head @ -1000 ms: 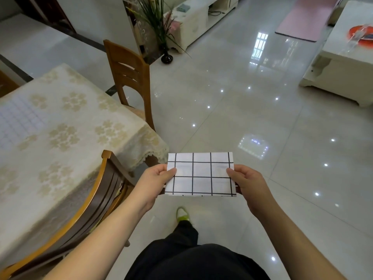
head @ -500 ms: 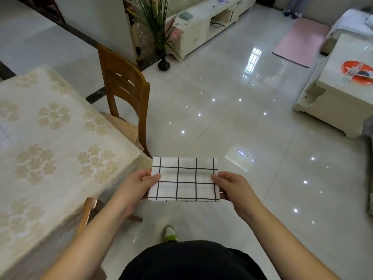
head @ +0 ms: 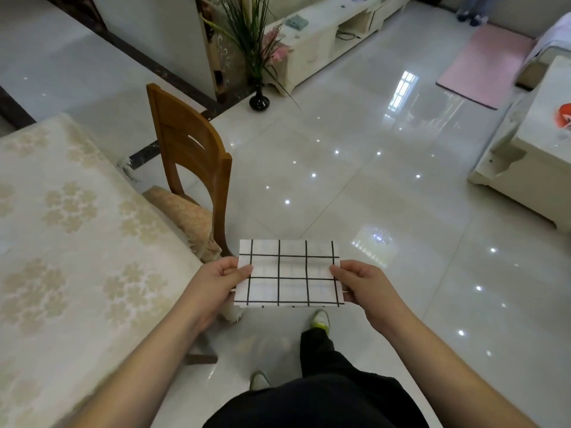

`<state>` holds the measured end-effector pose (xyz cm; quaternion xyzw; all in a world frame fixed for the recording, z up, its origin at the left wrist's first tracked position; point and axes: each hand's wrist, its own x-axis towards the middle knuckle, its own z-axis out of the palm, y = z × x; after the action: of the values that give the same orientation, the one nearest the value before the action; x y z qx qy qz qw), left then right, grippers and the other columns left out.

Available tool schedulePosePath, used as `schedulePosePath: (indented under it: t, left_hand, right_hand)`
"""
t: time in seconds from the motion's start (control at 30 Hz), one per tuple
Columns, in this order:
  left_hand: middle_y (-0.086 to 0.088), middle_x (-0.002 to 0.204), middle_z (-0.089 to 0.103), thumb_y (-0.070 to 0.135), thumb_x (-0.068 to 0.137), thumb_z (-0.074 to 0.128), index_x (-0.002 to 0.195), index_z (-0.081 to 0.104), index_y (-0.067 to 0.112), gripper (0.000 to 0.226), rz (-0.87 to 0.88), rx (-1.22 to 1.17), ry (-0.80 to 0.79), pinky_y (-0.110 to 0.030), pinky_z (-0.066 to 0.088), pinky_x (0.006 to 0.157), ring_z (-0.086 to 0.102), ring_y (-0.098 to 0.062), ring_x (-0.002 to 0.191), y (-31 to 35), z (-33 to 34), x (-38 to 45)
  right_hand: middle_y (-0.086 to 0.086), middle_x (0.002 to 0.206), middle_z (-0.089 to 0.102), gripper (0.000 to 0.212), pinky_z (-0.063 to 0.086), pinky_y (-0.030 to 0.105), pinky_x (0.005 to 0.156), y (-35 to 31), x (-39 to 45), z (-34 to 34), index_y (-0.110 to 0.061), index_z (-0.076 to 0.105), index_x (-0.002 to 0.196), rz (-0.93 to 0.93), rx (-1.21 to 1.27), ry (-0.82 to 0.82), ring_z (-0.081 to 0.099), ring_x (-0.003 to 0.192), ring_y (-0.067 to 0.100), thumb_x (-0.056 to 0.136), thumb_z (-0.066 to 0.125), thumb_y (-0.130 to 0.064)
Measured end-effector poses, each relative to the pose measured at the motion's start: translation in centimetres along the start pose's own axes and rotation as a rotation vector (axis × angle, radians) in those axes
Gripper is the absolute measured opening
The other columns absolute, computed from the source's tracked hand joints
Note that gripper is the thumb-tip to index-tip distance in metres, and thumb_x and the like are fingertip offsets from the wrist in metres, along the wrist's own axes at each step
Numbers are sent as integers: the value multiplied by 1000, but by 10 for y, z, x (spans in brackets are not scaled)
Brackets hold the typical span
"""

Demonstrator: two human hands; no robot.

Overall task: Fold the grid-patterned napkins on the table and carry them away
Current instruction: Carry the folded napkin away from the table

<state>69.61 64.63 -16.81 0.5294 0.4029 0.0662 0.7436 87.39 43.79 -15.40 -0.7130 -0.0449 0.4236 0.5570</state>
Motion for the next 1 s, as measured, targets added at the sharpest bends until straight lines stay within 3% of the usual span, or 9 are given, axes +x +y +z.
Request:
schedulePosePath:
  t: [0.13, 0.23, 0.3, 0.4, 0.5, 0.63, 0.73, 0.9, 1.0]
  left_hand:
    - [-24, 95, 67, 24, 83, 73, 105, 66, -5, 37, -12, 47, 39, -46, 52, 88, 65, -35, 89, 19, 23, 39]
    - [-17, 83, 73, 11, 92, 64, 99, 68, -1, 14, -17, 71, 112, -34, 59, 73, 70, -28, 79, 35, 45, 70]
    - [-8, 67, 63, 9, 92, 63, 90, 66, 2, 8, -28, 95, 147, -28, 56, 61, 64, -23, 67, 47, 63, 89]
    - [-12, 67, 57, 11, 90, 65, 77, 64, 7, 14, -33, 114, 185, -29, 51, 60, 60, -22, 62, 66, 81, 116]
    - [-17, 84, 72, 12, 91, 65, 89, 70, 8, 7, -18, 93, 206, -39, 56, 75, 70, -28, 77, 85, 91, 136]
    - [-6, 75, 74, 11, 93, 62, 90, 69, 8, 8, -1, 79, 241, -30, 56, 65, 72, -23, 76, 101, 100, 158]
    - [-7, 81, 76, 12, 93, 62, 93, 70, 9, 8, -7, 54, 265, -32, 56, 71, 73, -22, 79, 111, 100, 174]
    - [-7, 83, 76, 14, 93, 62, 101, 68, 6, 13, 13, 24, 287, -33, 56, 68, 73, -22, 76, 140, 86, 209]
    - [-13, 91, 75, 17, 94, 61, 105, 69, 9, 16, 37, 9, 299, -46, 58, 78, 73, -30, 84, 161, 70, 235]
  right_hand:
    - [2, 74, 68, 16, 52, 20, 59, -24, 54, -19, -2, 70, 99, 4, 3, -53, 62, 65, 13, 92, 66, -15]
    - [7, 82, 73, 16, 55, 23, 62, -54, 96, -39, -3, 70, 100, 17, -32, -127, 68, 67, 16, 93, 64, -15]
    - [9, 86, 75, 14, 55, 23, 63, -75, 121, -54, -5, 71, 98, 8, -52, -164, 70, 70, 17, 93, 63, -15]
    - [10, 90, 76, 13, 55, 26, 66, -101, 152, -72, -6, 72, 97, -7, -56, -196, 72, 76, 21, 94, 63, -14]
    - [9, 92, 76, 14, 56, 26, 69, -119, 178, -81, -5, 71, 99, -12, -67, -233, 73, 81, 23, 95, 61, -14]
    - [9, 94, 76, 15, 56, 25, 70, -139, 208, -82, -4, 70, 100, 0, -45, -245, 73, 87, 24, 95, 60, -13]
    - [10, 95, 75, 15, 57, 26, 72, -152, 232, -76, -3, 70, 99, 10, -47, -247, 73, 88, 24, 95, 60, -12]
    - [7, 84, 72, 12, 57, 30, 71, -180, 277, -56, -4, 70, 93, 13, -95, -251, 69, 76, 17, 94, 61, -13]
    - [0, 74, 70, 12, 52, 23, 62, -204, 304, -39, -6, 68, 87, -15, -120, -257, 66, 67, 12, 94, 61, -12]
